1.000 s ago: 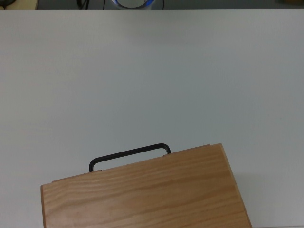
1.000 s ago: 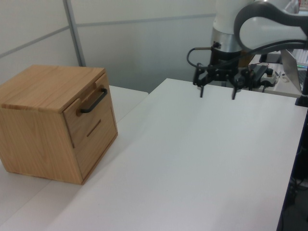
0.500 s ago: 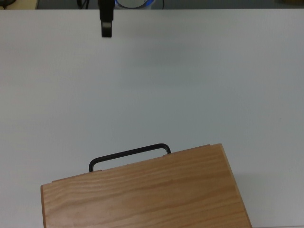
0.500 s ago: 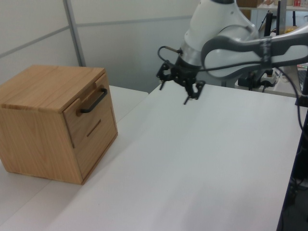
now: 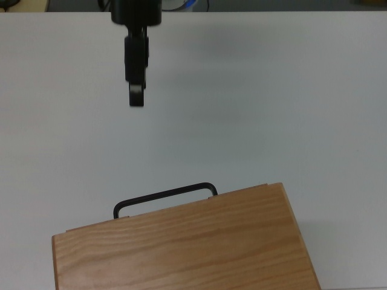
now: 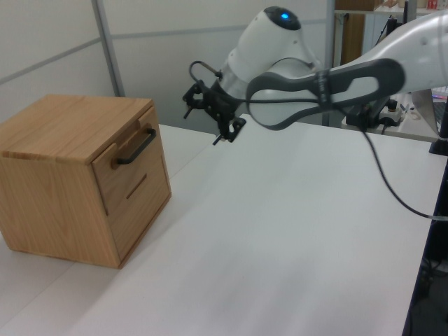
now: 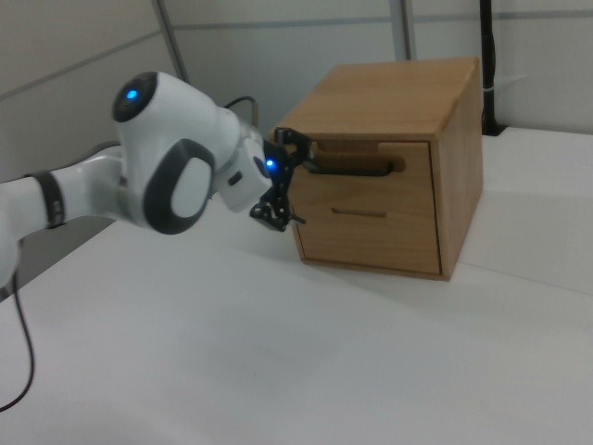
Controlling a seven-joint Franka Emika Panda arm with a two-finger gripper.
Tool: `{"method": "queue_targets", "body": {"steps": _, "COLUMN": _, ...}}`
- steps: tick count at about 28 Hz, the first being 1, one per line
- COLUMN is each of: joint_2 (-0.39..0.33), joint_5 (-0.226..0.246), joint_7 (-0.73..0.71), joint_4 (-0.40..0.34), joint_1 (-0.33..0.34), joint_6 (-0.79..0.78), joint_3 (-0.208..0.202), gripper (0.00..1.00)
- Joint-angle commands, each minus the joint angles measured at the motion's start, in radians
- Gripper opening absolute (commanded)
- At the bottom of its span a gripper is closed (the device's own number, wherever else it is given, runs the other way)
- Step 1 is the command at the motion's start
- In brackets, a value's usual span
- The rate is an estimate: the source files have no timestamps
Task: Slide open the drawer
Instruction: 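Move the open gripper toward the black handle of the upper drawer, then close the gripper on the black drawer handle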
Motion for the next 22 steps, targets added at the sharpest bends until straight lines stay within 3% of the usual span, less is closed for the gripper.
{"method": "queue_targets", "body": {"steps": 1, "joint_2": 0.17, "joint_5": 0.012, "joint_7": 0.012, "joint_4": 0.163, "joint_1": -0.001, "joint_6": 0.06, "joint_3": 0.033, "gripper": 1.0}}
{"method": "queue_targets", "body": {"steps": 3, "joint_2": 0.231, "joint_5": 0.009, "joint_7": 0.003, "joint_4": 0.217, "joint_1": -0.006, "joint_6": 0.092, "joint_3": 0.054, "gripper": 1.0}}
{"method": "queue_targets", "body": {"steps": 8, "joint_2": 0.327, "joint_5": 0.006, "joint_7": -0.002, "joint_4": 0.301, "joint_1": -0.004, "joint_6": 0.158, "joint_3": 0.064, "gripper": 1.0}}
{"method": "queue_targets", "body": {"steps": 16, "joint_2": 0.417, "joint_5": 0.004, "joint_7": -0.031, "joint_4": 0.373, "joint_1": 0.005, "joint_6": 0.22, "joint_3": 0.071, "gripper": 1.0}}
{"method": "queue_targets", "body": {"steps": 21, "joint_2": 0.427, "joint_5": 0.004, "joint_7": -0.068, "joint_4": 0.381, "joint_1": 0.007, "joint_6": 0.226, "joint_3": 0.087, "gripper": 0.81}}
{"method": "queue_targets", "body": {"steps": 22, "joint_2": 0.427, "joint_5": 0.004, "joint_7": -0.068, "joint_4": 0.381, "joint_1": 0.007, "joint_6": 0.226, "joint_3": 0.087, "gripper": 0.73}}
